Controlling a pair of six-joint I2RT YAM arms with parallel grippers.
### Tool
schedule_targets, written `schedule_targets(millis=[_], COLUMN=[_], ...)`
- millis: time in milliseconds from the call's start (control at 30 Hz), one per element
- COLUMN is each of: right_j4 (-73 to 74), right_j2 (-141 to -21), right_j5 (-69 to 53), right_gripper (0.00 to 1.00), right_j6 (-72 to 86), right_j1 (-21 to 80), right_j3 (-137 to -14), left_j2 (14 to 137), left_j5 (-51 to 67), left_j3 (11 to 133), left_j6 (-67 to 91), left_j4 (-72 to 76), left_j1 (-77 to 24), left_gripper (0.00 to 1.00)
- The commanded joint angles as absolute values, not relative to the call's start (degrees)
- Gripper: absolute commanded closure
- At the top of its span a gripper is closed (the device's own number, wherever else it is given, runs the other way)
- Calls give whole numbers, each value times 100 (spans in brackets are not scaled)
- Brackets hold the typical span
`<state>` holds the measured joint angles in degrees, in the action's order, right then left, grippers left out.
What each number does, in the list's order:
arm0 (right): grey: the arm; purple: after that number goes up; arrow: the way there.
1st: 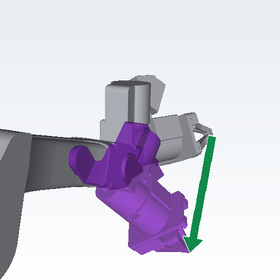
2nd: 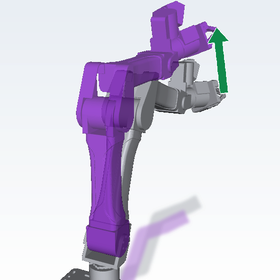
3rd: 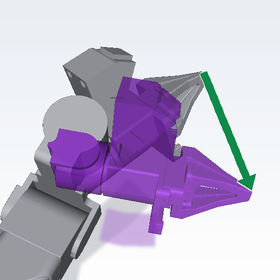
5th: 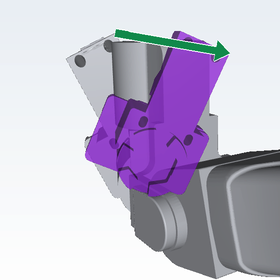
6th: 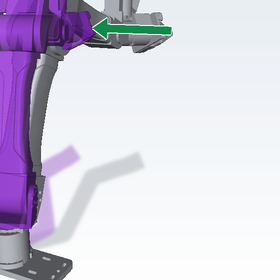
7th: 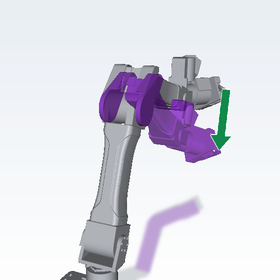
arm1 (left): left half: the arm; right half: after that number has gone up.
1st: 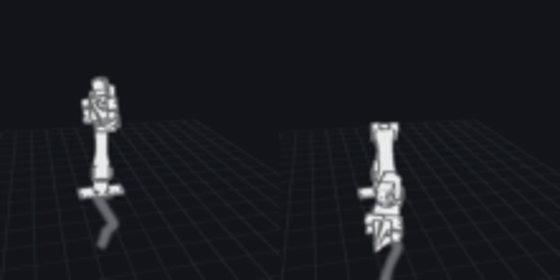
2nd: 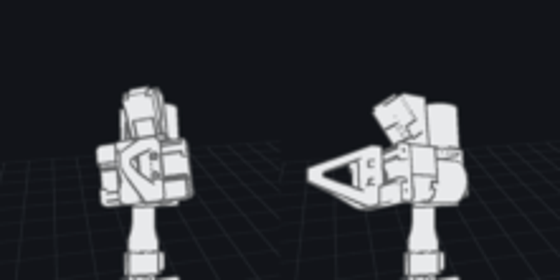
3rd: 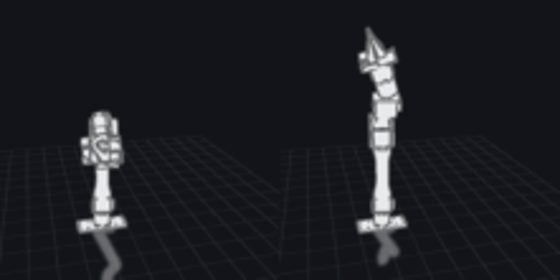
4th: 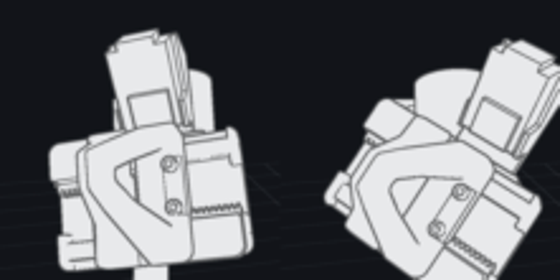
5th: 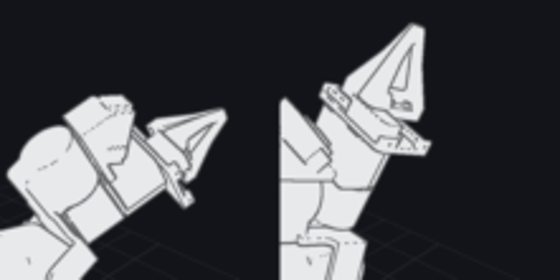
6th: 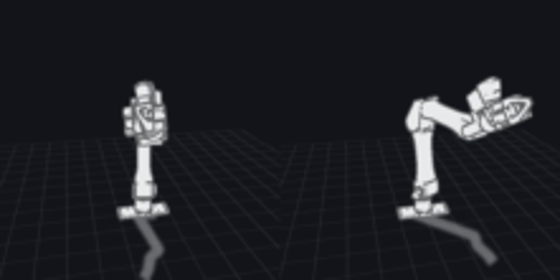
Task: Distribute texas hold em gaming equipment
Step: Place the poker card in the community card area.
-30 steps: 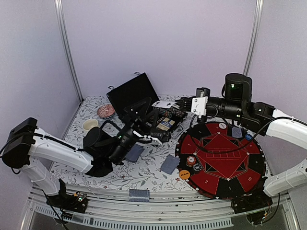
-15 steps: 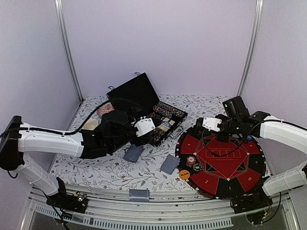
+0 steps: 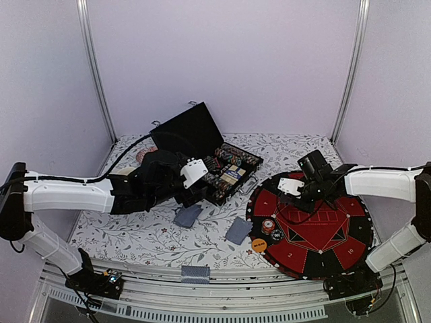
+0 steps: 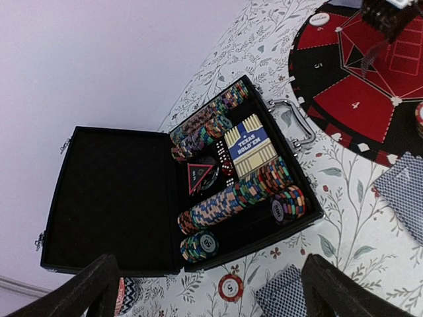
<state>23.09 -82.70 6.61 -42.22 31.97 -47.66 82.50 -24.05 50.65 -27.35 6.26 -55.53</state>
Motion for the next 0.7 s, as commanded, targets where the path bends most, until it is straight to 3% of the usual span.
schedule_targets(millis=[0,367,667], right_j4=[2599,2870,2060], right_j2=[-8212,-8576,-8220], right_j5=[93,-49,64], right_gripper=[99,99,99], right_j6=[-4254,-4437,-5857], right_j1=[3336,3531,3533], right_j3=[-4479,-4323,-3861], left_j2=[8109,8119,8086], left_j5=[-2267,-1810,-1766], left_j3=[5133,5269,5201], left_j6=[-2532,-2097,-2096], left_j4=[489,-295,-255], left_j1=[-5437,-5415,-5419], left_gripper=[2,2,2])
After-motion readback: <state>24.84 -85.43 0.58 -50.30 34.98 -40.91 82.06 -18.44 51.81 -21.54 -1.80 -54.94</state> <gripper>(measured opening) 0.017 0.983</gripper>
